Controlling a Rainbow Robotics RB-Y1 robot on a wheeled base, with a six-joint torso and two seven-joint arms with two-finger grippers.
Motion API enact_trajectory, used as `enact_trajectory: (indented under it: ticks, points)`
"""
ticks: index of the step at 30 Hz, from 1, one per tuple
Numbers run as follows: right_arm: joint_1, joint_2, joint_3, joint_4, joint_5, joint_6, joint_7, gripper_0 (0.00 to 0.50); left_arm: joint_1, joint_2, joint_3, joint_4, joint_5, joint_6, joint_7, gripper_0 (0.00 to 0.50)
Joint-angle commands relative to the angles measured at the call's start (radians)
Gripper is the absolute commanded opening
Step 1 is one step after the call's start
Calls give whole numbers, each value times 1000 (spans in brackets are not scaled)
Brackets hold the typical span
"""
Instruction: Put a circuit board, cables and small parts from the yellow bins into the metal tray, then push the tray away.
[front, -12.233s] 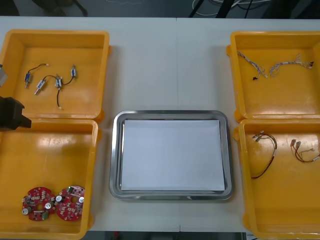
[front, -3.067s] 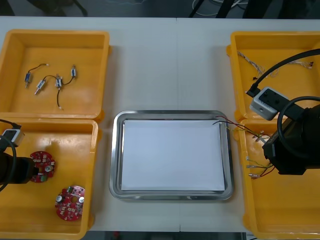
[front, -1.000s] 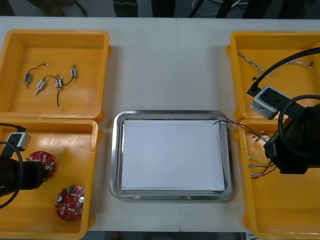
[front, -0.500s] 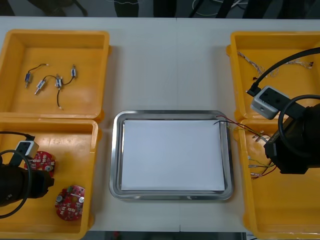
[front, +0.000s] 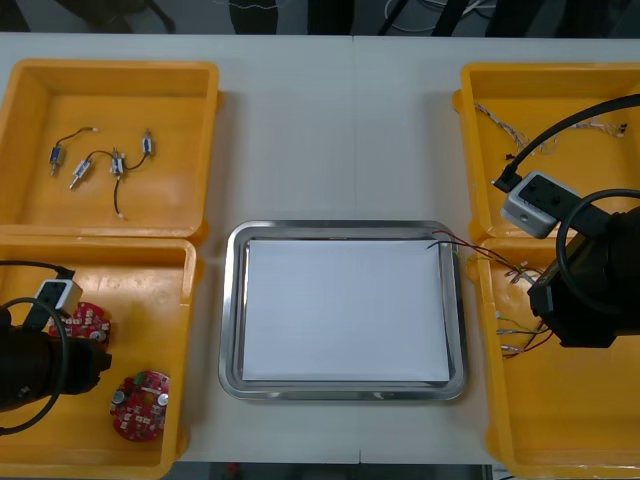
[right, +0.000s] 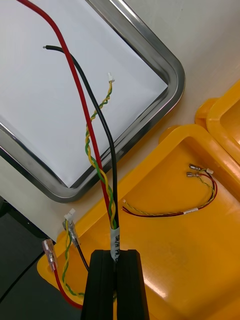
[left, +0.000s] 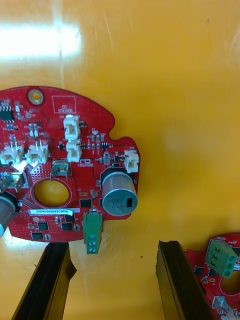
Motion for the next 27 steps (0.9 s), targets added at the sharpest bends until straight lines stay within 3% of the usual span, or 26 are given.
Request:
enact_trajectory:
  ticks: [1,21,23,24,25,27]
  points:
    - [-28,-26,4,-11,-1,5,46,0,-42,-13,-35,12,-11,-13,-13,500]
    - [-29,-26,4,-11,3,5,40,0,-55,-11,-55,55,-26,-42,-13,500]
    - [-29,-26,4,-11,3,5,40,0,-57,-11,-57,55,-28,-42,-13,386]
    - [-29,-26,4,-11,3,5,41,0,-59,-11,-55,55,-28,-42,-13,166]
    - [-29,-26,4,-11,3,5,40,0,-60,-11,-57,55,-28,-42,-13,0]
    - [-29,-26,4,-11,3,5,40,0,-60,-11,-57,55,-26,-42,-14,0]
